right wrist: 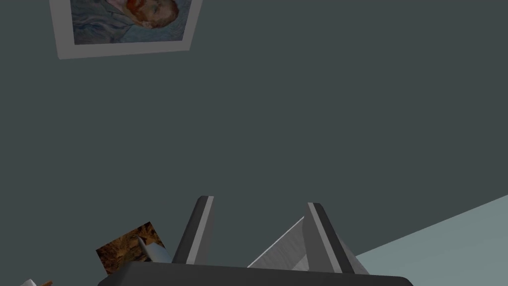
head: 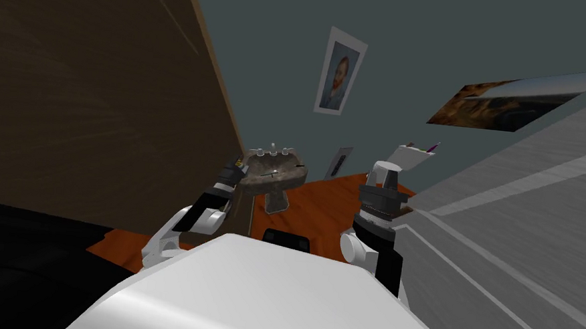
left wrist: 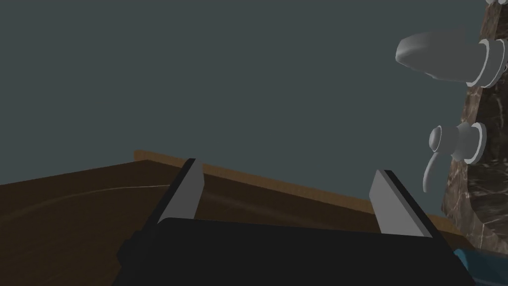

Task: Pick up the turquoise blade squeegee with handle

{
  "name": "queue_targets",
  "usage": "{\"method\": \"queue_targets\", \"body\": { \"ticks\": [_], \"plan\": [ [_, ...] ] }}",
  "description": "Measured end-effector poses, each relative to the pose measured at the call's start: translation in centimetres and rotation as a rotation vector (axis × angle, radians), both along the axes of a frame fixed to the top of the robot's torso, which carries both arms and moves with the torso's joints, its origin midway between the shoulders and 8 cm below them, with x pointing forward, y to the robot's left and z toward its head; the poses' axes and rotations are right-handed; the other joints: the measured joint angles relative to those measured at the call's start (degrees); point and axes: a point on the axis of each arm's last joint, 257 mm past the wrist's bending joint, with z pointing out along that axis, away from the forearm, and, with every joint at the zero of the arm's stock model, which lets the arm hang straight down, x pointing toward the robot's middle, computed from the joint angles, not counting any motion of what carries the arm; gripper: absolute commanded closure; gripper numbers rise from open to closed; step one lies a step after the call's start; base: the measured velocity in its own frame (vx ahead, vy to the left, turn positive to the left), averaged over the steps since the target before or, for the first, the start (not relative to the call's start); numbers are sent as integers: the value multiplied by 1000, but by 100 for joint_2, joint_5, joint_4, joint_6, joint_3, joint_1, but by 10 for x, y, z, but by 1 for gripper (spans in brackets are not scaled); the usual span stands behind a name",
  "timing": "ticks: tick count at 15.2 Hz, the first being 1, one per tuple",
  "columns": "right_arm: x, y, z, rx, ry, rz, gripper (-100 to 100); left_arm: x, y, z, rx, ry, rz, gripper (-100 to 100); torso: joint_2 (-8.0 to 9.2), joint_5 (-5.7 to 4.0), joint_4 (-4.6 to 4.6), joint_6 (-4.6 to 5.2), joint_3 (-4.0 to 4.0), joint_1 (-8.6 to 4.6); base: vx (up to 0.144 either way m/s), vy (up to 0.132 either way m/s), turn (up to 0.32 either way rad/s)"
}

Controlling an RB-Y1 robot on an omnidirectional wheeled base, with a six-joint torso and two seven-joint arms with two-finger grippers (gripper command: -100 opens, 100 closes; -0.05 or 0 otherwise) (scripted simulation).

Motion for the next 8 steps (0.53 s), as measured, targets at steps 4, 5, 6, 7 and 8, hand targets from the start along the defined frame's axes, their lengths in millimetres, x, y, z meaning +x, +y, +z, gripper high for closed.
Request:
{"method": "queue_targets", "body": {
  "ticks": [4,5,6,7,8],
  "plan": [
    [0,0,0,0,0,0,0,3,12,-18,-21,81,9,-100,1,-1,0,0,1,-3,87,-79,65],
    [0,0,0,0,0,0,0,3,14,-23,-27,101,12,-100,1,0,0,0,0,-1,102,-78,69],
    [0,0,0,0,0,0,0,4,16,-27,-33,121,14,-100,-3,0,0,1,-1,-2,98,-70,60],
    [0,0,0,0,0,0,0,4,19,-32,-38,141,18,-100,-4,0,-1,0,-2,0,93,-78,76],
    [0,0,0,0,0,0,0,5,22,-37,-44,163,21,-100,-3,0,-1,0,-2,-1,82,-86,61]
  ]
}}
